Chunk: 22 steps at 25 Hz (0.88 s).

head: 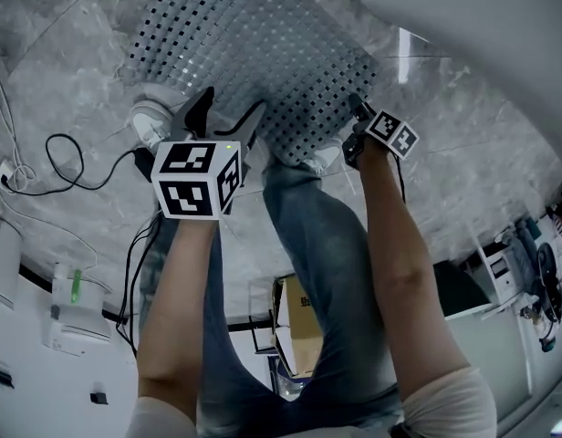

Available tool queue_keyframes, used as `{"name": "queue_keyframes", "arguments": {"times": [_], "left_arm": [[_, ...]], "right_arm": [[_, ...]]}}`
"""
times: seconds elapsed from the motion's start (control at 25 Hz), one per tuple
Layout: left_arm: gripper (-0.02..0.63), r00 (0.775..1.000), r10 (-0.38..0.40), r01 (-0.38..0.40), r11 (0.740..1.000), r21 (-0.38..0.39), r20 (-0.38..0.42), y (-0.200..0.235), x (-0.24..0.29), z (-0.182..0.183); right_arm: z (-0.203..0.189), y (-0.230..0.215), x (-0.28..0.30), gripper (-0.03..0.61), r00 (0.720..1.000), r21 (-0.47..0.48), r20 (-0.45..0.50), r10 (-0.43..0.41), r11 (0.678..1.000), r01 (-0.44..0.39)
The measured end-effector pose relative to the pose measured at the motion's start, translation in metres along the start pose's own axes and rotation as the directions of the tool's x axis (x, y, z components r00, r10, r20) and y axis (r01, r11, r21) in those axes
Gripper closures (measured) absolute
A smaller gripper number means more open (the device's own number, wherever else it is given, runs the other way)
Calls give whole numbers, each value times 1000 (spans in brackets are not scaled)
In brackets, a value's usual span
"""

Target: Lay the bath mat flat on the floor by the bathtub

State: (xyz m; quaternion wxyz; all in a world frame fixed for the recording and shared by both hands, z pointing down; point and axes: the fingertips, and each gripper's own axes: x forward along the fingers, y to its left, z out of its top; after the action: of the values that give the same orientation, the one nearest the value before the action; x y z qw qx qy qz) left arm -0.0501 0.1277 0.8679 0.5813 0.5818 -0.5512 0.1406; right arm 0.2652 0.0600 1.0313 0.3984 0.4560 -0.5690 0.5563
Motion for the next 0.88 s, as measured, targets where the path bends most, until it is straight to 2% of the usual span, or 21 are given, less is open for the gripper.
{"name": "queue_keyframes", "arguments": {"times": [0.08,0.16,0.24,0.32,0.4,0.48,0.64,0.76,0.88], "left_arm": [[245,1000,-11,11,1000,-19,3,0,1,6],[245,1000,-15,15,1000,-4,-1,3,3,6],[245,1000,-4,4,1000,10,-9,12,5,1],[245,1000,-7,7,1000,-14,-10,20,6,-4],[245,1000,-19,19,999,-27,-8,23,7,-8],[245,999,-34,33,999,-6,-13,21,9,-13],[245,999,-36,37,999,35,-18,19,10,-7],[245,1000,-22,23,999,26,-20,15,10,-2],[245,1000,-11,12,1000,21,-25,10,11,-1]], "right_arm": [[13,11,-9,420,1000,-106,18,-13,994,15],[25,16,-15,431,998,-193,56,-38,980,48],[38,14,-19,437,993,-232,98,-69,969,90],[50,12,-23,442,987,-263,128,-95,956,126],[60,8,-27,442,984,-316,138,-111,937,150],[70,-1,-29,442,983,-362,136,-127,917,169],[88,-26,-36,437,979,-424,103,-178,882,205],[105,-53,-48,431,969,-440,88,-231,864,245],[120,-73,-58,408,960,-437,112,-258,854,281]]}}
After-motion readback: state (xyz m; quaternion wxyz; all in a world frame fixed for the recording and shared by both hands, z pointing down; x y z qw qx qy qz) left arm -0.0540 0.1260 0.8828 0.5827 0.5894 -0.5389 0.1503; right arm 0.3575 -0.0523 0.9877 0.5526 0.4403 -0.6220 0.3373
